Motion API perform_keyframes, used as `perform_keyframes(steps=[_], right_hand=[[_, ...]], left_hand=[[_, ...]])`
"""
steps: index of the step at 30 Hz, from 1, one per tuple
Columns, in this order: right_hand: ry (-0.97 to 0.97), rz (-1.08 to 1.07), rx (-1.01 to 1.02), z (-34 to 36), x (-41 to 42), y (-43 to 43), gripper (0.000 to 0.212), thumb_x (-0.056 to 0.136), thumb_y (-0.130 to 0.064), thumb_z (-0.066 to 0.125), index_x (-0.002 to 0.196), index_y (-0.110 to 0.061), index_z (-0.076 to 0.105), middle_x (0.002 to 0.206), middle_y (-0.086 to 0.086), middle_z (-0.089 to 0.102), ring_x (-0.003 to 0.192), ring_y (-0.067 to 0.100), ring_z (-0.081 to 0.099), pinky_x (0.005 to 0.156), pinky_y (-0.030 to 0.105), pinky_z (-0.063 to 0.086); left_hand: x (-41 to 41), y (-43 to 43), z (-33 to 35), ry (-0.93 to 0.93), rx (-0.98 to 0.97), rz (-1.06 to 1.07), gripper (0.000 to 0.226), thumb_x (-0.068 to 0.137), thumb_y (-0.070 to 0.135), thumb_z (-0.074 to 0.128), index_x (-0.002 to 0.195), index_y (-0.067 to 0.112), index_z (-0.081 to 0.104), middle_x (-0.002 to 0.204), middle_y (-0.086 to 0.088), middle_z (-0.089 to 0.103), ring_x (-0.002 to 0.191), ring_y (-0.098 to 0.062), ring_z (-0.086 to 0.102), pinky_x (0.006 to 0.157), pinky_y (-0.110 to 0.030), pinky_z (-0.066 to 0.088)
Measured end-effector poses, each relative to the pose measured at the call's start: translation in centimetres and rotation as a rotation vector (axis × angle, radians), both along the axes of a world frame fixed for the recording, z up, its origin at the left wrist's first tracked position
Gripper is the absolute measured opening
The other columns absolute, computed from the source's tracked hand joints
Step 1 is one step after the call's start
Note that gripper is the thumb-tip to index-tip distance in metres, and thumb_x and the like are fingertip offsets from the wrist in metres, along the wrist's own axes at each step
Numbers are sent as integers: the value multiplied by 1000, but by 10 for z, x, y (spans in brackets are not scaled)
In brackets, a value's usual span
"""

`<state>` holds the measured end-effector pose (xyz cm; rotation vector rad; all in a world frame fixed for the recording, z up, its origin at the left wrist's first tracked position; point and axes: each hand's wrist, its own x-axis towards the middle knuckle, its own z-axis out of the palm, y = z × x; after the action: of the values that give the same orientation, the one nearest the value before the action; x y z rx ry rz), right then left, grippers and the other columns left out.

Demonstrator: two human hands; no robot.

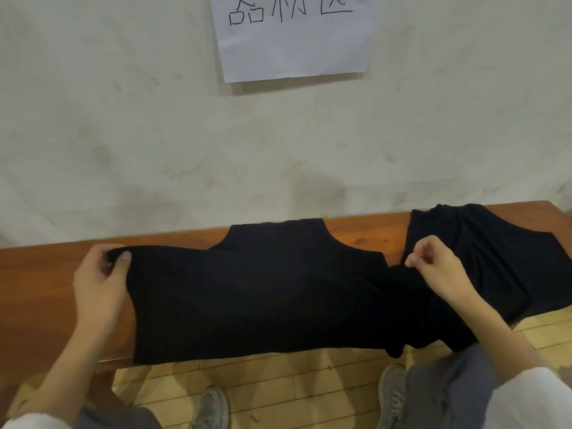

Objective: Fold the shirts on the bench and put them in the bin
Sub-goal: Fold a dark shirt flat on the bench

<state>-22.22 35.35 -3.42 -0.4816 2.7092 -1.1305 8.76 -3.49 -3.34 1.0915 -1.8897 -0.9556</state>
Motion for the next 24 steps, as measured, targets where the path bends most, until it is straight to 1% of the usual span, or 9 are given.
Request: perform_keyframes(steps=[2, 4, 7, 11, 13, 16, 18, 21, 24], right_hand=[[-4, 84, 34, -5, 3, -7, 15, 94, -8, 52, 106, -16, 56, 90, 0, 64, 85, 9, 58, 72, 19, 40], [-65, 177, 173, -13, 2, -14, 20, 94, -15, 55, 114, -16, 58, 102, 0, 58, 91, 13, 56, 80, 24, 42], [-54, 251, 406, -23, -3, -18, 24, 88, -25, 65, 111, -19, 59, 105, -2, 52, 93, 13, 54, 82, 24, 42], [-104, 234, 562, -23, -4, -15, 20, 86, -32, 68, 96, -22, 54, 98, -2, 60, 87, 15, 56, 74, 28, 45], [-17, 209, 524, -20, 0, -11, 17, 86, -31, 67, 92, -22, 54, 93, -2, 59, 81, 13, 54, 67, 26, 41], [237, 72, 170, -14, 12, -10, 12, 89, -23, 62, 90, -20, 51, 86, -5, 53, 73, 10, 51, 60, 20, 35], [273, -32, 20, -11, 12, -18, 11, 91, -19, 58, 91, -18, 48, 79, -5, 54, 69, 9, 53, 58, 23, 38], [218, -43, 54, -23, 1, -34, 12, 93, -17, 58, 89, -17, 46, 73, -1, 55, 65, 15, 55, 55, 25, 39], [135, -53, 119, -36, -6, -45, 17, 92, -23, 59, 99, -17, 45, 74, -5, 53, 73, 21, 60, 60, 29, 39]], left_hand=[[-4, 3, -3, -9, 9, -34, 12, 96, 11, 52, 107, 9, 57, 103, -8, 60, 98, -22, 55, 86, -39, 45], [-8, 3, -7, -76, 16, -68, 13, 96, 11, 51, 107, 10, 57, 103, -6, 60, 99, -21, 54, 86, -39, 44], [-16, -1, -13, -184, 88, -76, 16, 95, 6, 50, 109, 7, 59, 104, -5, 59, 103, -21, 52, 86, -36, 42], [-14, -3, -19, -244, 154, -72, 17, 94, 3, 51, 108, 4, 61, 105, -10, 61, 107, -29, 55, 85, -37, 42], [-11, 1, -17, -221, 133, -77, 17, 95, 5, 51, 108, 5, 61, 102, -6, 59, 105, -24, 53, 86, -37, 42], [-8, -3, -14, -115, 22, -36, 17, 98, 14, 48, 109, 11, 60, 104, -4, 63, 99, -22, 57, 87, -43, 48], [-14, -14, -18, -99, -44, 68, 19, 97, 16, 48, 109, 7, 60, 105, -13, 65, 98, -30, 60, 87, -48, 48], [-31, -22, -32, -240, -41, 118, 23, 95, 10, 51, 111, -3, 61, 110, -25, 64, 104, -40, 58, 89, -46, 44], [-41, -15, -45, -372, -14, 55, 27, 92, 14, 57, 116, 1, 59, 113, -22, 64, 106, -39, 58, 90, -46, 44]])
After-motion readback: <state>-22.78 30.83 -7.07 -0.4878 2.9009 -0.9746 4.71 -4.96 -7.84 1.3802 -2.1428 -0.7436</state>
